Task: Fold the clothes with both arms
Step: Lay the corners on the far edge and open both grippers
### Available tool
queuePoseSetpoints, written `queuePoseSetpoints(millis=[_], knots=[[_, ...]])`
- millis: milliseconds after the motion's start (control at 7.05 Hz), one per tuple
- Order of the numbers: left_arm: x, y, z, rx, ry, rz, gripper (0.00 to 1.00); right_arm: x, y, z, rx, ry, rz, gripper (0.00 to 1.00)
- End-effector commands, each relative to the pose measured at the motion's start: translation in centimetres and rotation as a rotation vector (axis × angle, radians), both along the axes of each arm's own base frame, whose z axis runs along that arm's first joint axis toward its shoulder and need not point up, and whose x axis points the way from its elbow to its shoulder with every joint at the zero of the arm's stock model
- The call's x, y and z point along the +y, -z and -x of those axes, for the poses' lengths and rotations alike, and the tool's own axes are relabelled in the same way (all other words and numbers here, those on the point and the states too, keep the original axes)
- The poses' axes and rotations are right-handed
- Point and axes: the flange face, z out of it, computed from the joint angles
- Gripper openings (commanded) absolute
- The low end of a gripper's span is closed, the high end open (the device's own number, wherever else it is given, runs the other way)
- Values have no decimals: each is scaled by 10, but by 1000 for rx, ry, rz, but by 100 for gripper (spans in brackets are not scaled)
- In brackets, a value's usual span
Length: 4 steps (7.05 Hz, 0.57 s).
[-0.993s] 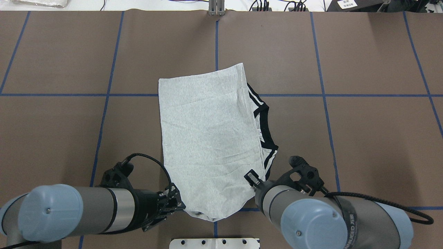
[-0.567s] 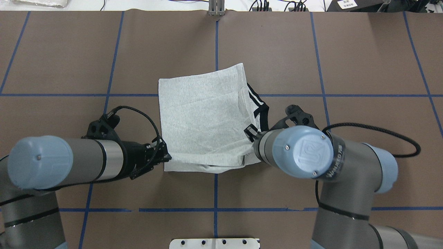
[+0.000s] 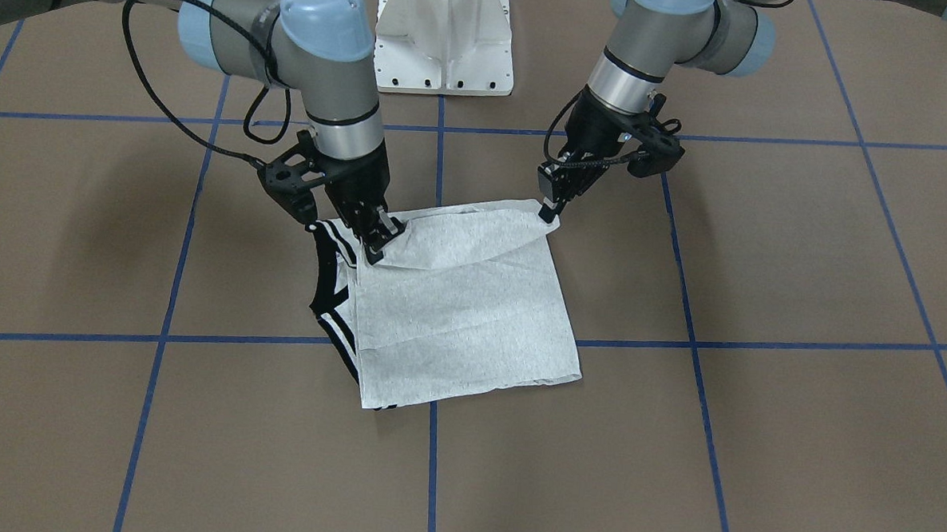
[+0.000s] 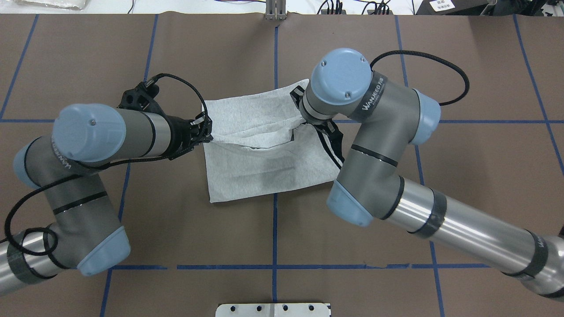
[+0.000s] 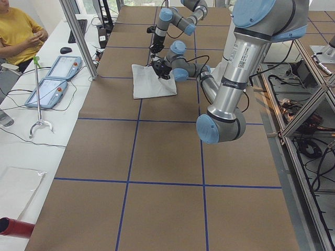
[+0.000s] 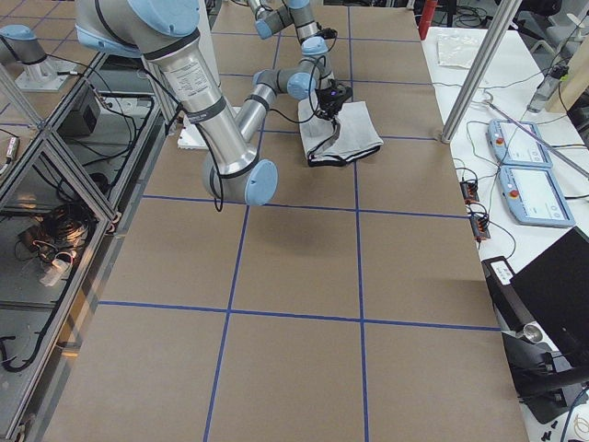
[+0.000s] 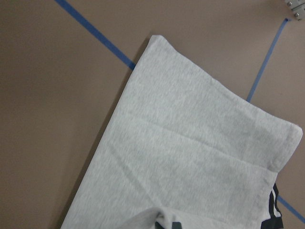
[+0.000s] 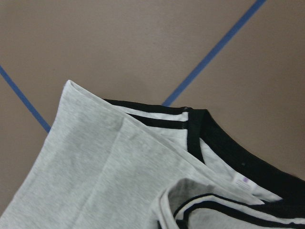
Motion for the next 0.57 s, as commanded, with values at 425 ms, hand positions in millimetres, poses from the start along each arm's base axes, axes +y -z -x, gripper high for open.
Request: queuePoseSetpoints(millis=[425], knots=[[-128,-81,-26,-99,68,-92,21,-105,-26,32,26,59,-40,26]])
